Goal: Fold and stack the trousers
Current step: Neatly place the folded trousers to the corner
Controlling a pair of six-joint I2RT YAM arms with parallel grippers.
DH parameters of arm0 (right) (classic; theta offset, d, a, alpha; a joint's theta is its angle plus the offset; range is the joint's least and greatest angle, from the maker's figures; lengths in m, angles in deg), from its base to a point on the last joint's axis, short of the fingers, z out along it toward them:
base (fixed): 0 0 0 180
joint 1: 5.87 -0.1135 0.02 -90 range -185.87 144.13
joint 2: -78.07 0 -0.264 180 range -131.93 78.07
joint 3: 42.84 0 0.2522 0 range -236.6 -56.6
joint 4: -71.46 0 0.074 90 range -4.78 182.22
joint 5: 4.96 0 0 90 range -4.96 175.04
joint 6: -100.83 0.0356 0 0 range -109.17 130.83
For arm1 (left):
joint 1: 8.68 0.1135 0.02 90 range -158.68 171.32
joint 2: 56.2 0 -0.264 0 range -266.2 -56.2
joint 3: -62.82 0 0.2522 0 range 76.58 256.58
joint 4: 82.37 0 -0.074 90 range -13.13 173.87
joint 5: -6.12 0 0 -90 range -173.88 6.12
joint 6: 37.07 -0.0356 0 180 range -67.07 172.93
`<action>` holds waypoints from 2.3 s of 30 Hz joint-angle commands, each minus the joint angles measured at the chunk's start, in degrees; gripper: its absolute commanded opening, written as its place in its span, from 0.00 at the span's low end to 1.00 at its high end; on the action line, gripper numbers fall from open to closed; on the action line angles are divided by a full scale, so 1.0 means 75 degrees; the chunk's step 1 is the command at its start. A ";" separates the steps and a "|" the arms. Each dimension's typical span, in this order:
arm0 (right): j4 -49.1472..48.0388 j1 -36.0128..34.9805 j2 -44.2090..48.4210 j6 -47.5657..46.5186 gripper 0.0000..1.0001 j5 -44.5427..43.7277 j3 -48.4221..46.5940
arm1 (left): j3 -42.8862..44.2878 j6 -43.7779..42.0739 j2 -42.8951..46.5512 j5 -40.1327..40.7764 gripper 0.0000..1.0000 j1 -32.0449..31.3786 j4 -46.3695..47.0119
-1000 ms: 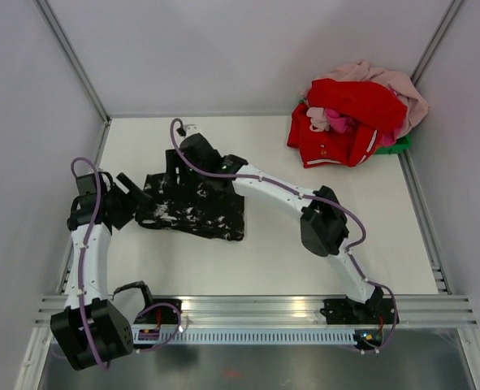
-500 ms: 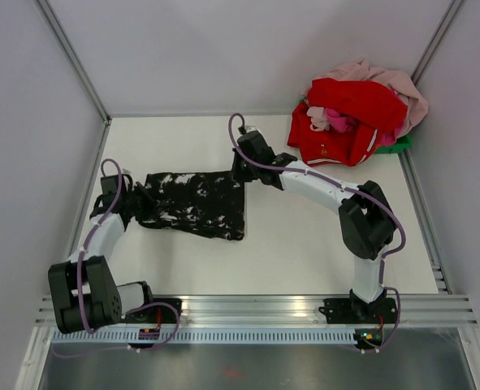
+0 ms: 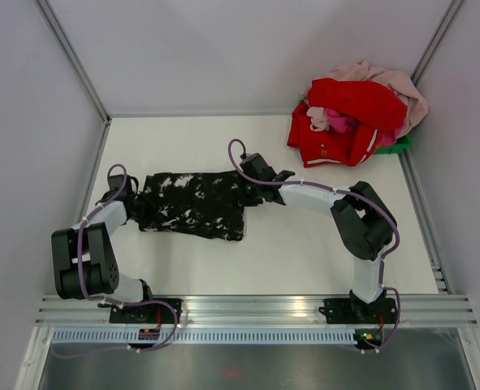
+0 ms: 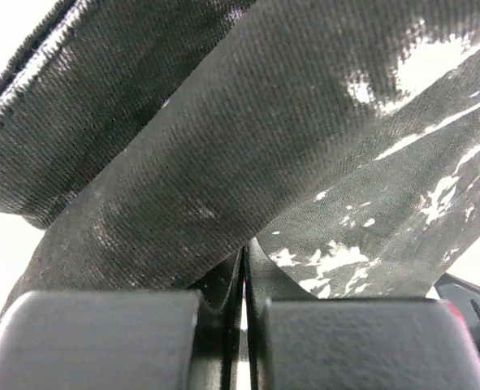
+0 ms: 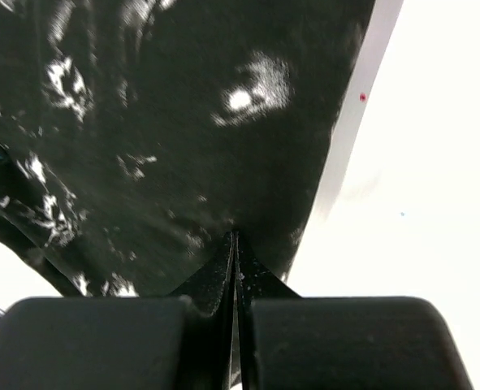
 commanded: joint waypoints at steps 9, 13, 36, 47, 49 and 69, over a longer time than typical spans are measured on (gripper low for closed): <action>0.0351 0.0007 0.0476 -0.0469 0.00 0.0222 -0.0750 | 0.2090 -0.1351 0.1616 0.1543 0.39 0.0053 -0.1937; 0.0375 0.0007 0.0700 -0.0704 0.04 -0.0025 -0.1067 | 0.2665 -0.1245 0.1654 0.1497 1.00 0.0053 -0.2125; -0.0832 0.0042 0.0443 0.0419 0.91 -0.0305 0.0408 | 0.1659 -0.2863 0.0295 0.2834 0.90 0.0065 0.0100; -0.1324 0.0030 -0.0448 0.0783 0.82 -0.0132 0.0292 | 0.1951 -0.2382 -0.1369 0.2821 0.87 0.0053 0.0113; -0.1383 0.0030 -0.0693 0.0830 0.77 -0.0014 0.0140 | 0.2033 -0.2265 -0.1568 0.2624 0.86 0.0065 0.0019; -0.2717 0.0019 -0.3693 0.1135 0.15 0.0385 -0.3948 | 0.5695 -0.2826 -0.3701 0.1954 0.02 0.0158 0.0301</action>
